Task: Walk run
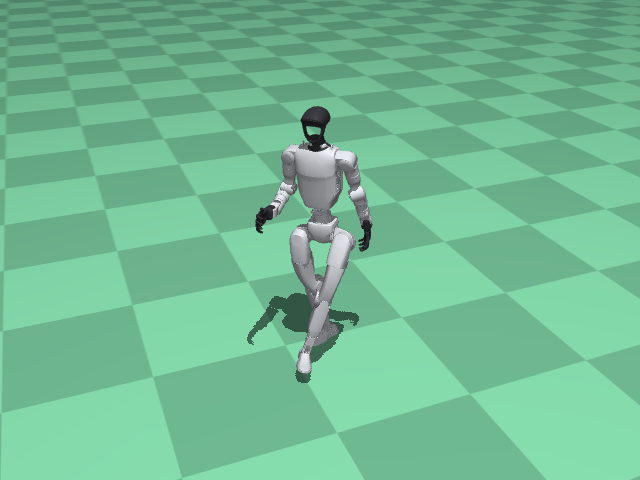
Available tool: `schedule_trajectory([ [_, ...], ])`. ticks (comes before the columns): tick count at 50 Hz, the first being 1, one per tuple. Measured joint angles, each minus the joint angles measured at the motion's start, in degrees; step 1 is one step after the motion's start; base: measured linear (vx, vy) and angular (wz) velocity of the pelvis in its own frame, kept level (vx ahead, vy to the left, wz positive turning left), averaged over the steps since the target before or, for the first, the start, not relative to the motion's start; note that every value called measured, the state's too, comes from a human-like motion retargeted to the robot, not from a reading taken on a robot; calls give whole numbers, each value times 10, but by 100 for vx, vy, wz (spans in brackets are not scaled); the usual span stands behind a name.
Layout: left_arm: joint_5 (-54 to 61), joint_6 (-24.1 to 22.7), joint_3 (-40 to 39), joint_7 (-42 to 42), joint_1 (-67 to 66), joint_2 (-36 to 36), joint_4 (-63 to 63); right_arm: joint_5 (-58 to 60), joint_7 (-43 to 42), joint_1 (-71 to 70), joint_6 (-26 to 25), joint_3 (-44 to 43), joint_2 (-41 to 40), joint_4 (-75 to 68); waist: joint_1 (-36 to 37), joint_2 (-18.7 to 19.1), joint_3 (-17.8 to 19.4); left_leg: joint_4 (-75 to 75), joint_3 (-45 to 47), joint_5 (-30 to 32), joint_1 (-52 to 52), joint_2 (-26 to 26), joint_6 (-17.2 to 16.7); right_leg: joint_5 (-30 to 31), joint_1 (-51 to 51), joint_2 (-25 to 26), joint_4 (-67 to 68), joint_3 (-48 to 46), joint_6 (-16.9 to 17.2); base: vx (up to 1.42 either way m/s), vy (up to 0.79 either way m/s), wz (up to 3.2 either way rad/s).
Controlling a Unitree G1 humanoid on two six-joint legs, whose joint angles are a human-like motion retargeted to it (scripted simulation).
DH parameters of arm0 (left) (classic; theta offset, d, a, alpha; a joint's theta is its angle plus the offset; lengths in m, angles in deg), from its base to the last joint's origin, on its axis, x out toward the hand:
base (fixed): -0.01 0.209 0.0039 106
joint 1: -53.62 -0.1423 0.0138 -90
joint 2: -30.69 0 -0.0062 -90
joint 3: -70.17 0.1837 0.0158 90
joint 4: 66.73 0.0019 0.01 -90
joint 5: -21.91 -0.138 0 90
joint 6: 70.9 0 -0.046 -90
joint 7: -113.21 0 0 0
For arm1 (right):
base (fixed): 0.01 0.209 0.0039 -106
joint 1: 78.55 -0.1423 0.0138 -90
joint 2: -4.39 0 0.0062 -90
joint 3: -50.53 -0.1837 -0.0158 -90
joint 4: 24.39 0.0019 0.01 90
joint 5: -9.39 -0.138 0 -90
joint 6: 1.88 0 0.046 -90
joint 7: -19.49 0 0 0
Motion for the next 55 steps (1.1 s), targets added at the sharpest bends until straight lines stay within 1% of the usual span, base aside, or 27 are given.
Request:
schedule_trajectory([
  [2,12,-12,-27,0,-13,-25,4,9,-4,-7,1,4,-7,-1,1,-9,1,-36,50,-14,12,-13,1,6,16,2,3,-17,12,60,-4,83],
  [5,15,-23,-54,-15,-29,-57,9,20,-5,-13,4,19,-22,-8,19,-20,5,-29,34,-1,33,-15,15,36,41,3,19,-14,29,69,0,4],
  [7,-3,-24,-63,-20,-38,-68,13,20,0,-6,6,29,-34,-13,34,-34,1,-23,38,13,44,-18,49,84,53,-7,37,-6,43,78,-4,-24],
  [8,-15,-24,-66,-21,-41,-69,17,20,3,0,8,34,-42,-17,43,-39,-2,-25,18,33,49,-21,55,120,59,-8,47,2,48,101,-13,-35],
  [10,-31,-22,-67,-20,-42,-58,29,20,11,17,12,46,-58,-25,55,-50,-17,-19,11,25,69,-9,57,216,63,-10,81,10,44,110,-20,-26],
  [12,-28,-14,-64,-20,-34,-40,44,18,19,37,17,62,-70,-34,50,-36,-36,11,-53,-2,65,15,57,315,42,-8,155,5,7,102,2,34],
  [13,-20,-9,-60,-20,-24,-32,48,17,20,46,17,69,-73,-38,40,-22,-39,28,-75,-16,69,28,57,352,26,-8,206,-7,-21,92,12,108],
  [15,-5,-4,-51,-13,4,-22,42,18,15,56,15,84,-71,-42,13,-14,-33,44,-85,-40,104,25,57,372,-26,-28,369,7,-60,84,8,142],
  [17,7,-10,-39,-2,35,-17,18,18,13,60,16,88,-67,-43,11,16,-36,33,-97,-42,125,49,57,361,-63,13,386,47,-52,68,12,102],
  [18,16,-16,-26,5,60,-15,-3,17,14,62,18,84,-63,-45,8,31,-37,29,-117,-45,134,55,57,326,-97,42,402,89,-43,60,11,131],
  [20,19,-31,-3,10,104,-12,-46,13,18,67,18,73,-59,-46,-7,46,-38,26,-147,-48,151,55,57,264,-147,58,422,130,-38,60,8,179],
  [22,9,-46,20,4,146,-7,-90,13,22,76,17,58,-56,-40,-36,56,-36,20,-178,-51,171,51,57,193,-186,38,413,131,-39,57,3,236],
  [24,0,-58,44,-8,190,3,-132,15,23,85,20,44,-54,-34,-68,58,-34,19,-222,-55,186,40,57,154,-213,-1,364,112,-44,60,-6,238],
  [28,-11,-77,84,-27,268,31,-194,17,13,95,20,29,-59,-31,-109,38,-23,19,-288,-70,228,4,57,146,-249,-60,206,116,-30,69,-13,173],
  [32,-5,-95,103,-23,311,46,-232,21,-3,96,13,29,-66,-32,-123,13,-2,13,-324,-89,291,-27,57,129,-296,-54,77,233,-6,67,-13,83],
  [33,0,-99,104,-22,316,47,-238,23,-5,95,12,30,-66,-31,-124,10,3,11,-329,-93,306,-31,57,125,-308,-48,51,260,5,65,-11,40],
  [34,7,-102,103,-22,319,46,-242,26,-6,93,12,30,-66,-30,-126,8,8,10,-335,-99,321,-33,55,119,-316,-46,28,276,39,74,-17,33],
  [35,15,-105,101,-22,319,45,-244,29,-6,91,11,31,-66,-29,-129,5,12,10,-340,-104,336,-36,53,112,-321,-46,6,287,85,84,-25,10],
  [37,29,-108,93,-26,311,41,-237,33,-2,89,12,35,-66,-27,-130,9,13,9,-340,-111,357,-32,47,109,-324,-53,-4,235,74,86,-26,12],
  [40,38,-100,82,-40,287,29,-205,41,11,91,11,32,-66,-24,-159,21,2,22,-361,-94,372,-25,21,112,-319,-40,30,218,9,76,-20,73],
  [42,21,-85,76,-53,264,24,-167,45,18,98,14,26,-69,-25,-188,31,-8,45,-383,-51,377,-16,-14,153,-305,-56,44,157,19,103,-41,115],
  [44,-19,-57,69,-56,234,18,-123,40,23,107,12,22,-74,-32,-199,45,-17,85,-391,31,370,-1,-64,157,-298,-39,70,210,19,97,-40,69],
  [47,-83,-12,77,-24,179,5,-58,17,34,110,-2,21,-75,-43,-186,48,-19,188,-377,196,340,2,-162,122,-271,-25,94,216,-26,98,-33,6],
  [48,-94,-8,87,-8,162,6,-34,12,35,109,-6,25,-73,-43,-190,41,-20,238,-353,232,321,4,-189,113,-254,-31,89,206,-40,80,-25,16],
  [50,-126,-4,100,21,130,7,1,10,28,103,-7,30,-71,-41,-185,21,-28,323,-276,303,281,15,-215,94,-226,-45,82,209,-54,82,-28,22],
  [52,-166,2,108,40,91,0,8,10,17,88,-7,28,-75,-40,-192,16,-31,397,-252,280,226,35,-179,67,-201,-42,84,193,-65,80,-28,59],
  [55,-240,4,80,48,30,-16,-3,4,6,65,-9,22,-78,-36,-171,-1,-29,458,-202,187,148,53,-119,55,-163,-42,63,193,-70,73,-25,2],
])
